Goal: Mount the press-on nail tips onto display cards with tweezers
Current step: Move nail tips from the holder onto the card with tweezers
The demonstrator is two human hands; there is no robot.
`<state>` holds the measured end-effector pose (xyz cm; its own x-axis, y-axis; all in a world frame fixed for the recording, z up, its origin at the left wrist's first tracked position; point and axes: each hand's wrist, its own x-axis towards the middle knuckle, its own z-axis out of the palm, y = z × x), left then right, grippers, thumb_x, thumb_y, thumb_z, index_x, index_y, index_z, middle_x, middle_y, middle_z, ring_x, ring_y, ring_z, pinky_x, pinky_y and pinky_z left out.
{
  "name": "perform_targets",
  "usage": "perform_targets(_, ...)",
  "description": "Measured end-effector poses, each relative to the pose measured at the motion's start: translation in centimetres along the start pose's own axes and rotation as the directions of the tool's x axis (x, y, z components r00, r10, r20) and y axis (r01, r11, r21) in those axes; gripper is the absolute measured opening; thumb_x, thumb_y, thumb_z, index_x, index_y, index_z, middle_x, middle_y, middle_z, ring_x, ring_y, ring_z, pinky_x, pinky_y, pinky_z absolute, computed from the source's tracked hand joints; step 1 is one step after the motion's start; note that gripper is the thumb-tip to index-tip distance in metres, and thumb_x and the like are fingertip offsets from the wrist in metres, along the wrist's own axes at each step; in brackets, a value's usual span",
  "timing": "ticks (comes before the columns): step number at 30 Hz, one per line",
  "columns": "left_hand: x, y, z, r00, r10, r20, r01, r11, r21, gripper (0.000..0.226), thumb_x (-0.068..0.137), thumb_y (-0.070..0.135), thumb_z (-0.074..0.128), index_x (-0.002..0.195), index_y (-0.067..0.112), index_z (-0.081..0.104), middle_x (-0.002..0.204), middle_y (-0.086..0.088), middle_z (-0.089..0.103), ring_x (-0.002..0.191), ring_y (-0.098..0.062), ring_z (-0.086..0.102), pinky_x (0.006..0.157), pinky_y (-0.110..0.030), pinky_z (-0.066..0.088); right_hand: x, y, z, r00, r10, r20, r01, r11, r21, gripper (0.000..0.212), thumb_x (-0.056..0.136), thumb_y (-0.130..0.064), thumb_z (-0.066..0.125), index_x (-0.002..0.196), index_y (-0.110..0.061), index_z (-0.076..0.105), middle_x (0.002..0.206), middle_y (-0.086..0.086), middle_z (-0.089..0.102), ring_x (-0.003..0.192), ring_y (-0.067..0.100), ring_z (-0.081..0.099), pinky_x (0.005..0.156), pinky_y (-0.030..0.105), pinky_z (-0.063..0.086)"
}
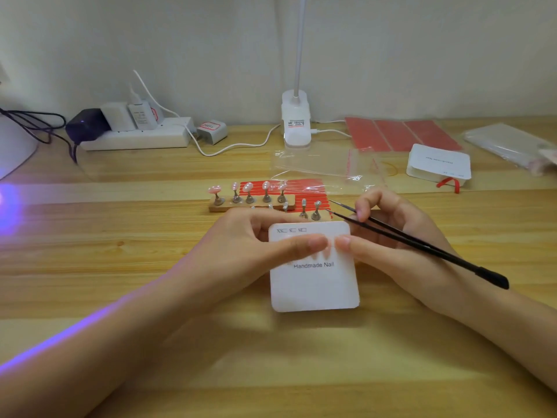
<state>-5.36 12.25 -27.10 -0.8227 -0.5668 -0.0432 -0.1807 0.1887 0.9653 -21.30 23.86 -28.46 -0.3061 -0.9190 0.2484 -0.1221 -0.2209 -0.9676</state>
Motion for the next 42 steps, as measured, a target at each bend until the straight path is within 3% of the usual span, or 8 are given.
perform_targets(3, -0.2, -0.3, -0.6, 0.971, 0.215, -0.101, -0.185, 0.951, 0.247, 0.068, 0.054, 0.060, 0.076, 0.114, 0.032, 0.059, 0.091, 0.015, 0.070, 0.087, 0.005, 0.063, 0.067, -0.006, 0.046, -0.1, 0.1, -0.5, 1.000, 0.023, -0.022, -0.024, 0.997, -0.078, 0.030, 0.077, 0.010, 0.064, 0.078, -0.012, 0.044, 0.059, -0.009, 0.060, 0.053, 0.005, 0.057, 0.052, 0.015, 0.048)
perform_targets(6, -0.8, -0.9, -0.6, 0.871, 0.490, 0.033, -0.388, 0.644, 0.659, 0.054, 0.070, 0.058, 0.064, 0.108, 0.022, 0.056, 0.099, 0.011, 0.058, 0.089, -0.002, 0.053, 0.074, -0.013, 0.042, -0.2, 0.1, -0.9, 1.000, 0.025, 0.017, -0.020, 0.968, -0.249, 0.028, 0.077, 0.006, 0.065, 0.077, -0.014, 0.045, 0.057, -0.009, 0.058, 0.046, 0.004, 0.052, 0.047, 0.013, 0.043)
perform_targets(10, -0.5, -1.5, 0.1, 0.892, 0.408, 0.194, -0.399, 0.509, 0.763, 0.060, 0.073, 0.063, 0.054, 0.115, 0.021, 0.058, 0.111, 0.009, 0.054, 0.102, -0.008, 0.048, 0.084, -0.030, 0.039, 0.2, 0.4, -1.4, 0.994, -0.081, 0.080, 0.113, 0.781, -0.614, 0.026, 0.075, -0.011, 0.071, 0.074, -0.023, 0.047, 0.058, -0.008, 0.055, 0.046, 0.002, 0.045, 0.048, 0.007, 0.034)
perform_targets(13, -0.1, -1.9, -0.1, 0.902, 0.372, 0.218, -0.397, 0.523, 0.754, 0.066, 0.073, 0.066, 0.050, 0.123, 0.023, 0.057, 0.116, 0.011, 0.054, 0.106, -0.005, 0.044, 0.089, -0.027, 0.036, 0.7, 0.5, -2.2, 0.985, -0.158, 0.076, 0.160, 0.633, -0.757, 0.025, 0.082, -0.047, 0.059, 0.074, -0.025, 0.051, 0.056, -0.004, 0.050, 0.047, 0.006, 0.043, 0.046, 0.013, 0.032)
perform_targets(18, 0.1, -2.2, -0.6, 0.909, 0.331, 0.253, -0.408, 0.587, 0.699, 0.065, 0.073, 0.065, 0.052, 0.125, 0.027, 0.055, 0.116, 0.018, 0.053, 0.110, 0.001, 0.045, 0.094, -0.025, 0.038, 1.7, -0.3, -3.5, 0.995, 0.067, -0.072, -0.083, 0.964, -0.254, 0.067, 0.082, -0.069, 0.024, 0.081, -0.028, 0.076, 0.054, -0.005, 0.044, 0.051, 0.005, 0.039, 0.050, 0.013, 0.036)
perform_targets(21, 0.3, -2.1, -1.0, 0.902, 0.298, 0.314, -0.433, 0.633, 0.642, 0.060, 0.077, 0.054, 0.060, 0.131, 0.032, 0.046, 0.120, 0.024, 0.051, 0.110, 0.008, 0.045, 0.093, -0.013, 0.034, 1.9, -0.6, -3.6, 0.971, 0.239, 0.031, -0.239, 0.971, 0.007, 0.055, 0.072, -0.062, 0.044, 0.078, -0.019, 0.078, 0.056, 0.001, 0.051, 0.048, 0.008, 0.044, 0.043, 0.016, 0.039)
perform_targets(25, 0.4, -2.4, -1.4, 0.903, 0.226, 0.367, -0.411, 0.706, 0.577, 0.056, 0.083, 0.037, 0.054, 0.134, 0.045, 0.031, 0.132, 0.035, 0.038, 0.120, 0.017, 0.035, 0.096, -0.005, 0.028, 1.6, -0.4, -3.6, 0.971, 0.241, -0.003, -0.239, 0.962, -0.132, 0.032, 0.062, -0.043, 0.065, 0.065, -0.012, 0.058, 0.052, 0.010, 0.062, 0.038, 0.013, 0.054, 0.034, 0.015, 0.039)
perform_targets(42, 0.6, -2.8, -1.4, 0.874, 0.273, 0.401, -0.467, 0.697, 0.544, 0.046, 0.087, 0.031, 0.052, 0.131, 0.037, 0.040, 0.139, 0.025, 0.039, 0.131, 0.007, 0.030, 0.108, -0.020, 0.027, 1.8, 0.1, -3.6, 0.963, 0.268, -0.040, -0.271, 0.950, -0.154, 0.033, 0.063, -0.038, 0.066, 0.063, -0.010, 0.047, 0.052, 0.010, 0.063, 0.037, 0.014, 0.058, 0.036, 0.015, 0.043)
